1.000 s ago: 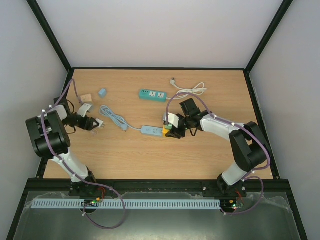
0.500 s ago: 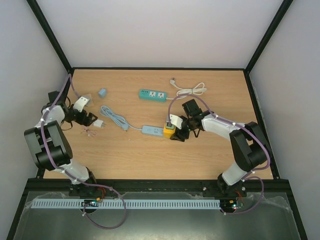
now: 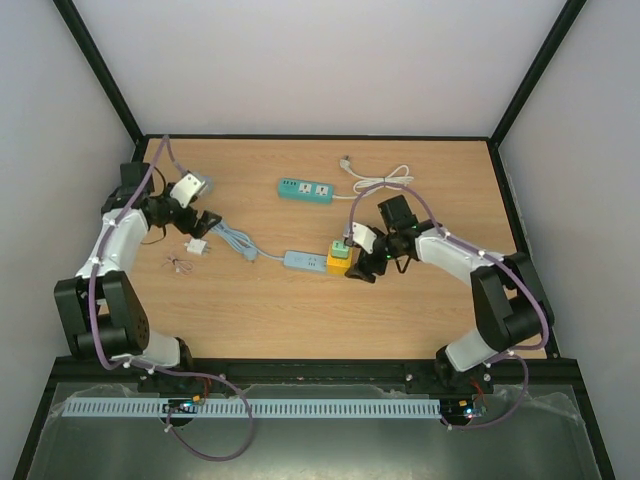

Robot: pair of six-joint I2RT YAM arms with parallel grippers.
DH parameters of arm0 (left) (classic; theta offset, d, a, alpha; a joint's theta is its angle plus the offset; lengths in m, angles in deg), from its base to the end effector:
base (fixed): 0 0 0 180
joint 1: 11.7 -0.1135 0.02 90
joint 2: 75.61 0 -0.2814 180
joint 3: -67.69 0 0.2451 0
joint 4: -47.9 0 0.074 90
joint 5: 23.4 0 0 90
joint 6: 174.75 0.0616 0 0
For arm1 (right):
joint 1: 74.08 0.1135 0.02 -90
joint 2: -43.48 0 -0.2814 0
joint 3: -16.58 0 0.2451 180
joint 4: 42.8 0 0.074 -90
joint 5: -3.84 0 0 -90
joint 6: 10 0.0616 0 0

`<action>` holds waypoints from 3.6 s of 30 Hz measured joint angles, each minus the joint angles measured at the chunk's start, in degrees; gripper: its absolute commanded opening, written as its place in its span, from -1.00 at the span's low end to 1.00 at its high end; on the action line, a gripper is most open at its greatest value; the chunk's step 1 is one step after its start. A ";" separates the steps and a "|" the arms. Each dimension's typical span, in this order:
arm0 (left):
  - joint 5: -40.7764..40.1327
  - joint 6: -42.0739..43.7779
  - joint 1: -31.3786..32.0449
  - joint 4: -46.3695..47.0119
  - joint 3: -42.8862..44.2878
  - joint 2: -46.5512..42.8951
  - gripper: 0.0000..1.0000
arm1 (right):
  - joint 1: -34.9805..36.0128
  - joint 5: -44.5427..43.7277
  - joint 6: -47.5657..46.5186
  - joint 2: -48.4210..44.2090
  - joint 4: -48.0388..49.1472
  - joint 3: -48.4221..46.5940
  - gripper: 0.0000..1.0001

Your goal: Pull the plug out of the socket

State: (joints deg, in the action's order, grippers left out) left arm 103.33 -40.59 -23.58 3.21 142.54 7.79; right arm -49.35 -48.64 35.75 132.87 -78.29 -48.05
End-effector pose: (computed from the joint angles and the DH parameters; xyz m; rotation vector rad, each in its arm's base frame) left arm 0.3049 0.0265 0.2578 0.8729 2.1142 -0.3114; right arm 0.2573 0.1598 0.1856 -1.5622 1.8854 0.7065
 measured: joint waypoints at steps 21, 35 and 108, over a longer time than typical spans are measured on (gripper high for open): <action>4.79 -2.58 29.92 3.56 6.14 4.11 0.99 | -6.88 14.32 4.22 -6.10 13.09 9.03 0.82; 5.68 -2.19 36.06 8.83 5.18 6.86 0.92 | -6.86 18.84 9.51 -8.04 19.61 11.58 0.83; 10.27 6.62 43.10 10.62 5.75 17.18 -0.43 | 2.03 17.59 20.41 7.63 62.64 21.81 -0.19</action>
State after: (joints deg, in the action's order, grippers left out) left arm 113.61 -33.96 19.52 13.83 148.29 24.97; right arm -47.31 -31.05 56.17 140.50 -15.65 -26.24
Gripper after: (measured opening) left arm 0.267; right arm 0.597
